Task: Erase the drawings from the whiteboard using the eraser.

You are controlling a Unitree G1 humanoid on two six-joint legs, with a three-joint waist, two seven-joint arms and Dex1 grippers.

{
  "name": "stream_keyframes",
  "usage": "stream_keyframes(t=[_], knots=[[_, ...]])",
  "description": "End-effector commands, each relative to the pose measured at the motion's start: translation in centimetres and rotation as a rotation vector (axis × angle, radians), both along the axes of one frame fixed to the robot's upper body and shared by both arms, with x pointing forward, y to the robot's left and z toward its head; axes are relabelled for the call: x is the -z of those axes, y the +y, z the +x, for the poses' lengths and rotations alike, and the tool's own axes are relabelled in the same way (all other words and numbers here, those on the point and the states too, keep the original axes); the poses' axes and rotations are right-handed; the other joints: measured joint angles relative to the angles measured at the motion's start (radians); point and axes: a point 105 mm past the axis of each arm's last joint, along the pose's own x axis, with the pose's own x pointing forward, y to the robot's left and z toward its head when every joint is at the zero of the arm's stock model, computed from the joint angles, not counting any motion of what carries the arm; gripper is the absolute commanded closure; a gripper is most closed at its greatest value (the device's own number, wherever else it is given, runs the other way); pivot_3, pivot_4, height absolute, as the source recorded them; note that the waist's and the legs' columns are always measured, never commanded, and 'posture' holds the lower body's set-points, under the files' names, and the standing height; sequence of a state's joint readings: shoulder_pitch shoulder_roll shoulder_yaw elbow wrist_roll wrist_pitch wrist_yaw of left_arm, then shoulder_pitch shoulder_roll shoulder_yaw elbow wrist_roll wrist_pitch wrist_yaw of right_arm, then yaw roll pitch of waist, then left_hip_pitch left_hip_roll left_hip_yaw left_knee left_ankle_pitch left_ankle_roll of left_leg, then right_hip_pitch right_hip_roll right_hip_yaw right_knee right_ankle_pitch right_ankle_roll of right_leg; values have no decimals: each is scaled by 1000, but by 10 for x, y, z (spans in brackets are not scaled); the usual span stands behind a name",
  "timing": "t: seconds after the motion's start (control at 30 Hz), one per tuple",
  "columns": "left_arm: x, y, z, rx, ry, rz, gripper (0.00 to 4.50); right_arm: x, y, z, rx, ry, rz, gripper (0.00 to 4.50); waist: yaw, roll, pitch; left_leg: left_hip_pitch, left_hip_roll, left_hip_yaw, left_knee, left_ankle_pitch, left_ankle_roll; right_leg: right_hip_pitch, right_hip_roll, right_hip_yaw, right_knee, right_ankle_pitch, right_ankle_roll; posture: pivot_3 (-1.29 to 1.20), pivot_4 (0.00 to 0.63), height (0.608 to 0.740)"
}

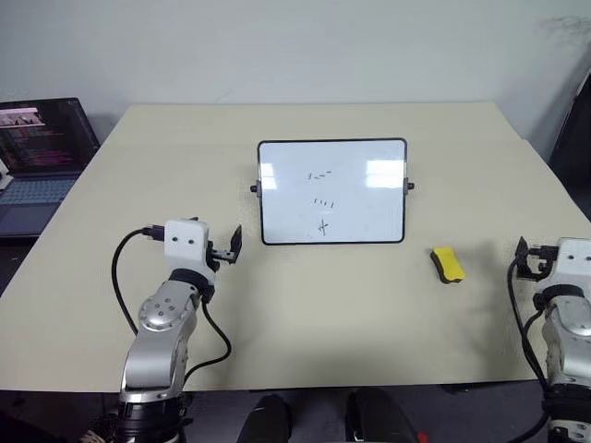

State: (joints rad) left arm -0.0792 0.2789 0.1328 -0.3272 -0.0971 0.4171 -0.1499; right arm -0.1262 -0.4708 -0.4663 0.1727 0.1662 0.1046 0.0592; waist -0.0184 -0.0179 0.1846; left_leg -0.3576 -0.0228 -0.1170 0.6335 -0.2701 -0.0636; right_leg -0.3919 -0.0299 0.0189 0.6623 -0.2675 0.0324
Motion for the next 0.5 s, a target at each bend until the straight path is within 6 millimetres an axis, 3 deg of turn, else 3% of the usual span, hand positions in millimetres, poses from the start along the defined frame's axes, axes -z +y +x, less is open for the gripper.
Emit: stream_keyframes(t=[0.03, 0.1, 0.3, 0.4, 0.5], knots=[[-8, -1, 2, -20, -37, 17, 0, -22, -2, -2, 3, -55, 41, 58, 0, 0, 0, 0, 0, 0, 0, 0, 0, 0, 0, 0, 0, 0, 0, 0, 150, 740], [-3, 2, 6, -43, -30, 41, 0, -14, -1, -1, 6, -14, 57, 58, 0, 0, 0, 1, 0, 0, 0, 0, 0, 1, 0, 0, 0, 0, 1, 0, 150, 740], [-9, 2, 7, 2, -40, 29, 0, -23, 13, 1, -34, -3, -3, 58, -5, 0, 0, 1, 0, 0, 0, 0, 0, 1, 0, 0, 0, 0, 1, 0, 150, 740], [-15, 17, 5, -18, -46, 38, 0, -13, 27, 1, -58, 27, 76, 58, -6, 0, 0, 1, 0, 0, 0, 0, 0, 1, 0, 0, 0, -1, 1, 0, 150, 740], [-31, 39, 2, -47, -75, 84, 0, -20, 50, 7, -165, -2, 60, 58, -12, 0, 0, 2, 0, -1, 0, 0, 0, 1, 1, -1, 0, -1, 1, 0, 150, 740]])
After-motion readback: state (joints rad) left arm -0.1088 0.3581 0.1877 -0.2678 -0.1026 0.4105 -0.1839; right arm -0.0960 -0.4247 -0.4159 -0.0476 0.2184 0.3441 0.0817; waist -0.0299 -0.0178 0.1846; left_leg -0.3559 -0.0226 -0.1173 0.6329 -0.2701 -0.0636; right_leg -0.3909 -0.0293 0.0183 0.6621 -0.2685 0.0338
